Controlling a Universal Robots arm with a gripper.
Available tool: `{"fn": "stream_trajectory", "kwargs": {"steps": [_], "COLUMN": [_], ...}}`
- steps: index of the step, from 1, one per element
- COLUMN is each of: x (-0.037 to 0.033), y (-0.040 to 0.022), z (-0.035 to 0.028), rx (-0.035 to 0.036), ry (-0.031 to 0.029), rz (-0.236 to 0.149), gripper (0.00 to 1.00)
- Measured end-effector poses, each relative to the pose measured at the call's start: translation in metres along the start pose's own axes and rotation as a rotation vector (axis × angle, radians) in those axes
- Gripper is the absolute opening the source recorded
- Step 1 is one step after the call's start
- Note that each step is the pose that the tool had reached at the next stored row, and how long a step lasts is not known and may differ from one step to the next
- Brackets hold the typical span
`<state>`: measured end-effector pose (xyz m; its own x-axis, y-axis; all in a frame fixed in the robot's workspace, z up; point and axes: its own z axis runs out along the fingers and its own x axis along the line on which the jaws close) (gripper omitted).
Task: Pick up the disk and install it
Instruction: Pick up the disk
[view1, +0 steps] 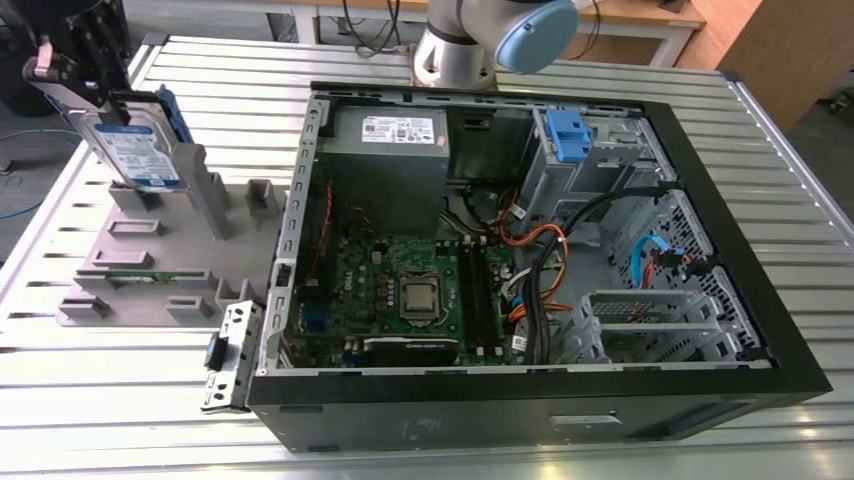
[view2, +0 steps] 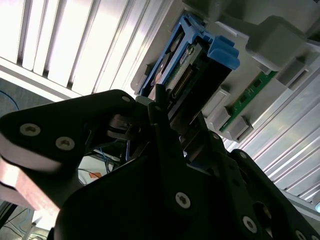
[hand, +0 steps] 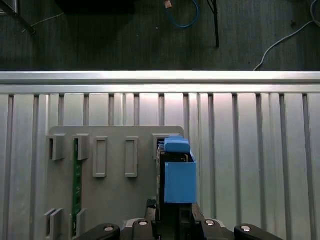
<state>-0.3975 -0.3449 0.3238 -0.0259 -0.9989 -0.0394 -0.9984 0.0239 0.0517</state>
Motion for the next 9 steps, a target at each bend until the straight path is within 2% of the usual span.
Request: {"fn": "stream_trajectory", "kwargs": {"steps": [9], "x": [-0.0001], "y": [0.0001], "z": [-0.0023], "rx": [0.0001], "ry": [0.0], "rz": [0.0], "gripper": [0.35]}}
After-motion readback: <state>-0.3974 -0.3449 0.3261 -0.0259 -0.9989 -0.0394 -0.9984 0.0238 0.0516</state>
